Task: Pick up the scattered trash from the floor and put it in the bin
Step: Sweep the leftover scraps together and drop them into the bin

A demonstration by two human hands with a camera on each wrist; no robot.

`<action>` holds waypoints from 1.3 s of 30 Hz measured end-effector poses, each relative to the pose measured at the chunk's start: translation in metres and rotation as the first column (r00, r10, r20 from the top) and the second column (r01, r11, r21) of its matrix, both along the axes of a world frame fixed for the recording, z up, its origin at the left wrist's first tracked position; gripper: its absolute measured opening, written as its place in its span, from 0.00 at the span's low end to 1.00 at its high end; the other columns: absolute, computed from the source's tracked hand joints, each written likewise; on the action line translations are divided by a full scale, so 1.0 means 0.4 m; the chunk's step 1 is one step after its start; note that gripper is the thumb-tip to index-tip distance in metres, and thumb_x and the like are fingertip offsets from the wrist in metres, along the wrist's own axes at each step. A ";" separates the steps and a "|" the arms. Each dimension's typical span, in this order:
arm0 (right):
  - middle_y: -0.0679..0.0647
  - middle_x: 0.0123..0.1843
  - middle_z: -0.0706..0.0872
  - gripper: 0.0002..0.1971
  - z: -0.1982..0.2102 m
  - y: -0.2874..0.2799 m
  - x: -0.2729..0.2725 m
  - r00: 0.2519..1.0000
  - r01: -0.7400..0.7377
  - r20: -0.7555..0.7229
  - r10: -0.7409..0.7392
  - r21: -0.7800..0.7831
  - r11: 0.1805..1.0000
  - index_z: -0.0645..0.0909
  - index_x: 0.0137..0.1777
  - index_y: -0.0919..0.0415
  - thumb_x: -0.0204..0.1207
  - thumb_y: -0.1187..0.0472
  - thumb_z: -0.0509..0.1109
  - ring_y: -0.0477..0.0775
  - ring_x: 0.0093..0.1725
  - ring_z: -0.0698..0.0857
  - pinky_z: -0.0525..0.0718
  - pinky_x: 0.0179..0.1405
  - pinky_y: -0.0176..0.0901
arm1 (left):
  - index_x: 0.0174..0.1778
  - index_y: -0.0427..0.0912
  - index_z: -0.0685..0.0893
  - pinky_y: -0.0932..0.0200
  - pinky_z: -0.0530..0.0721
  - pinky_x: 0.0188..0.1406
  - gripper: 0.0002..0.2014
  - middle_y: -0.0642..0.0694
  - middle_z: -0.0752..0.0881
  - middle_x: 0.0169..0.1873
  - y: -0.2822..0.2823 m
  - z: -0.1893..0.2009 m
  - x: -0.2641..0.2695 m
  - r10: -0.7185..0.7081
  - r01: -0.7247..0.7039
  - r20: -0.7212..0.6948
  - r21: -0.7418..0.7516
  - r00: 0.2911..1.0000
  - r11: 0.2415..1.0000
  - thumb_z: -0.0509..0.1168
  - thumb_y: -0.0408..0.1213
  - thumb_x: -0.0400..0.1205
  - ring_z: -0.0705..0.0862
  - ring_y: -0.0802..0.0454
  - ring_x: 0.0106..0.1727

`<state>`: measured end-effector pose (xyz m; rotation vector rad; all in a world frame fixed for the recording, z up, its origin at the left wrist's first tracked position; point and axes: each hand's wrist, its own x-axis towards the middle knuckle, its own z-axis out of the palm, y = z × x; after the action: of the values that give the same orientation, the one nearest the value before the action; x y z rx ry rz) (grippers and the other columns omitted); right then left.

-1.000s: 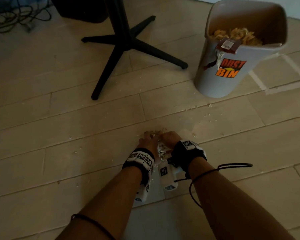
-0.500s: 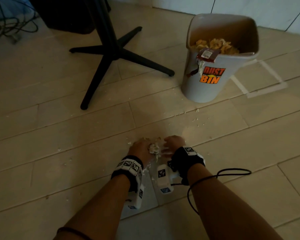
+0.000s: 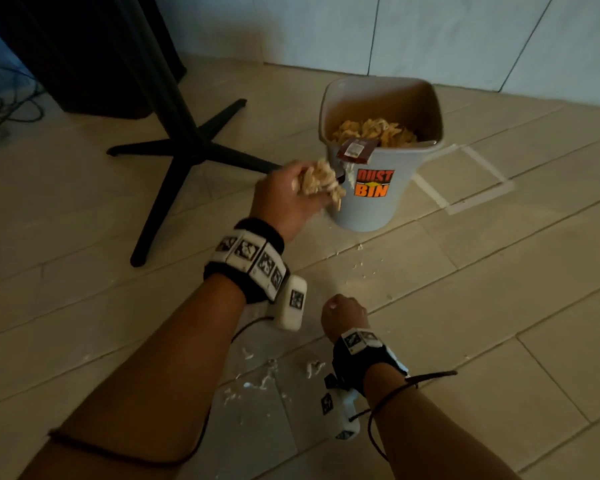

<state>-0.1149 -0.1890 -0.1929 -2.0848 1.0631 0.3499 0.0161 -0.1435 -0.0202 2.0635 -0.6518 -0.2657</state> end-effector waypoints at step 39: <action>0.56 0.76 0.68 0.24 -0.038 0.065 0.076 0.866 -0.498 -0.039 0.499 -0.170 0.850 0.67 0.78 0.50 0.82 0.59 0.57 0.64 0.73 0.69 0.77 0.67 0.62 | 0.80 0.44 0.65 0.45 0.72 0.71 0.27 0.36 0.63 0.77 0.371 -0.439 -0.064 0.453 -0.144 -0.159 0.813 0.877 0.564 0.61 0.39 0.83 0.66 0.33 0.75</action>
<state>-0.0846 -0.1628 -0.2079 -2.5109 0.5408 0.5169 -0.0094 0.0047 -0.1957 2.8163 0.1305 -0.8220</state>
